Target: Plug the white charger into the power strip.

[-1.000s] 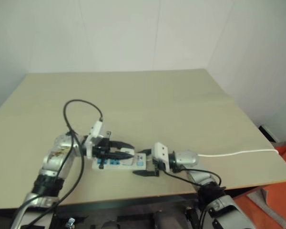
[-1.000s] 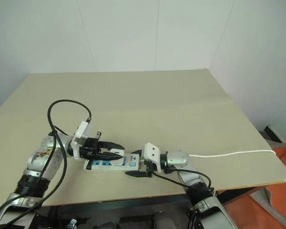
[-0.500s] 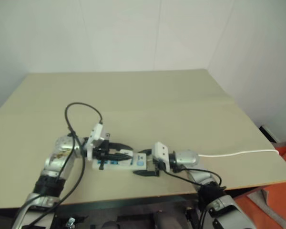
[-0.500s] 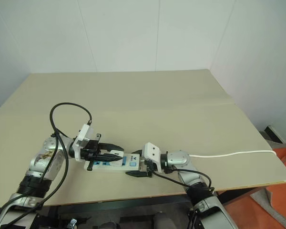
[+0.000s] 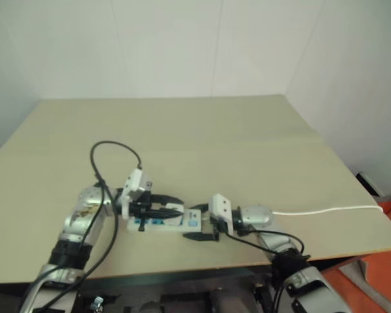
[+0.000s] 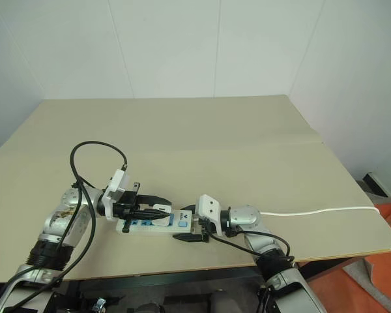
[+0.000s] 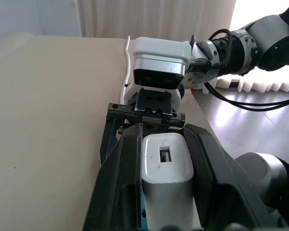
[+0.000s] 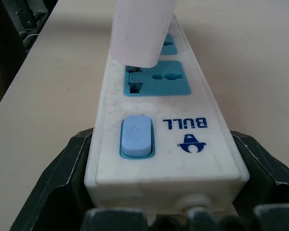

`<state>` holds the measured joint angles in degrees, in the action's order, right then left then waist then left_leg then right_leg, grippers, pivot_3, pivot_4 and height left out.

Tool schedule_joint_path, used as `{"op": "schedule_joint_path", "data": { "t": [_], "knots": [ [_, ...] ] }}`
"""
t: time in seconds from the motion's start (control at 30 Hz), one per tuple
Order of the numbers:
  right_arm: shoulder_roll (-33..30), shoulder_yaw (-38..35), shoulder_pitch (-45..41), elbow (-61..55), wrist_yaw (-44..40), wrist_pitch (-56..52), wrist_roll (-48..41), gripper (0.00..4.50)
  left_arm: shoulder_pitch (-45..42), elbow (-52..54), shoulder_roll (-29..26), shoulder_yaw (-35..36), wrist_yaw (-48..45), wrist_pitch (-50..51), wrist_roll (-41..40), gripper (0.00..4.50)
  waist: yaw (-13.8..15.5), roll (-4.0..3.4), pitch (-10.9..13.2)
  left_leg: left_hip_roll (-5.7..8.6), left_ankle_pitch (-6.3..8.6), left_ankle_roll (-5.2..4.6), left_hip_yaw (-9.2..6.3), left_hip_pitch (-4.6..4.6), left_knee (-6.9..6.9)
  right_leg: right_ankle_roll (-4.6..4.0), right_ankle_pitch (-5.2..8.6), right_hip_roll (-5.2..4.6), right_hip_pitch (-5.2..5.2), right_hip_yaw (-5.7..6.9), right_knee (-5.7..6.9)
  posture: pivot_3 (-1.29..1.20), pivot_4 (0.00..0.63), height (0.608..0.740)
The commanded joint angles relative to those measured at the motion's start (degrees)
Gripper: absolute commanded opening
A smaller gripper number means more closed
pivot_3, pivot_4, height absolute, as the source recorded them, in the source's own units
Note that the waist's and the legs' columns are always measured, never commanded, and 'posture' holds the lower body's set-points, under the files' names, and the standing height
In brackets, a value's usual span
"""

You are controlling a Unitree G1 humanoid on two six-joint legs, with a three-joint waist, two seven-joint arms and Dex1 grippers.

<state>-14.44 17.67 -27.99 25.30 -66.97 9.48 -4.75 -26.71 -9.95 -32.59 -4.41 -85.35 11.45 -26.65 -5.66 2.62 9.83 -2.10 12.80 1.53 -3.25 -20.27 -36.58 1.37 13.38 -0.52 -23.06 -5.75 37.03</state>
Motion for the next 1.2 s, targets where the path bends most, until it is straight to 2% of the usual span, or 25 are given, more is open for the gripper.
{"op": "schedule_joint_path", "data": {
  "t": [0.03, 1.2],
  "knots": [
    [-0.6, 3.0, 1.8, 2.8, -0.7, -2.2, 2.5, 3.42, -1.1, 0.8, -1.3, 0.1, -2.0, 0.9, -0.8, 1.02, 0.0, 0.00, 0.0, 0.00, 0.00, 0.00, 0.00, -0.01, 0.01, 0.00, 0.00, 0.00, -0.01, 0.00, 0.00, 0.00, 0.150, 0.740],
    [-0.5, 3.0, 2.3, 2.7, 0.3, -2.1, 2.8, 3.42, -2.2, -1.9, 2.1, -1.1, -1.2, -2.0, 0.7, 1.02, -0.1, 0.00, 0.0, 0.00, 0.00, 0.01, 0.00, 0.00, 0.16, -0.05, 0.03, 0.00, -0.05, 0.00, -0.07, 0.00, 0.150, 0.740]
  ]
}}
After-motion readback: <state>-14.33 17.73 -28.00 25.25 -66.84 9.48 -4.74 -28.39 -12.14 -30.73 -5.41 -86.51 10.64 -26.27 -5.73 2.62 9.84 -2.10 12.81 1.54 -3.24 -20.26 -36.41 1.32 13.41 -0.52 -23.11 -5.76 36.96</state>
